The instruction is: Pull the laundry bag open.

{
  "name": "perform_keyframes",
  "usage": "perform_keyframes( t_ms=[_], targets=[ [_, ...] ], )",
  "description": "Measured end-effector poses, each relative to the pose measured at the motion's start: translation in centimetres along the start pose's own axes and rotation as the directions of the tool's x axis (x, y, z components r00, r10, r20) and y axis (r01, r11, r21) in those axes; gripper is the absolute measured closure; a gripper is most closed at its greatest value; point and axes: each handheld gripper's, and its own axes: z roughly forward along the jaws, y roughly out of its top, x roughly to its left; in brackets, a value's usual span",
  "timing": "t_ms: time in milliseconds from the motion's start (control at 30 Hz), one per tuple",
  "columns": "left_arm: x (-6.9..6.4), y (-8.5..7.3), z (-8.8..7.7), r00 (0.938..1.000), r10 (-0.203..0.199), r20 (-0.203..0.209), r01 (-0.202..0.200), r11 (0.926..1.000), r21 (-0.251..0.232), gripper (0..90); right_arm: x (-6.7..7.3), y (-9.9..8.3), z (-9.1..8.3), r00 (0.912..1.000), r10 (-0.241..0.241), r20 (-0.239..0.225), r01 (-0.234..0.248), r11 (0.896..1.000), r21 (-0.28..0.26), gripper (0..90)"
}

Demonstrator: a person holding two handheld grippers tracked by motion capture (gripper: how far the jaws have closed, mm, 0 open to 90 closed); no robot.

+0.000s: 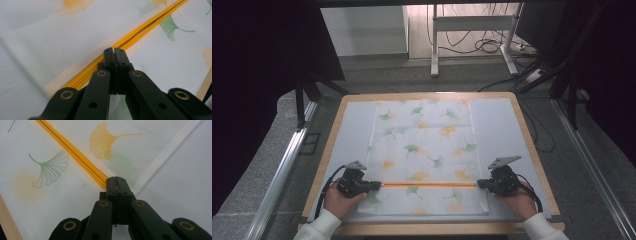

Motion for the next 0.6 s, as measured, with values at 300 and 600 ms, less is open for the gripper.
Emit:
perform_keyframes(
  t_ms=[300, 600],
  targets=[
    [1.5, -1.2, -1.5, 0.9992, -0.035, -0.021, 0.034, 0.9993, -0.013, 90.0, 0.0, 0.0, 0.0, 1.0000, -0.001, 0.000, 0.001, 1.000, 0.000, 89.6],
    [1.8, -1.5, -1.7, 0.9991, -0.036, -0.021, 0.036, 0.9993, -0.013, 90.0, -0.1, 0.0, 0.0, 1.0000, 0.000, -0.003, 0.000, 1.000, -0.001, 89.7]
  ],
)
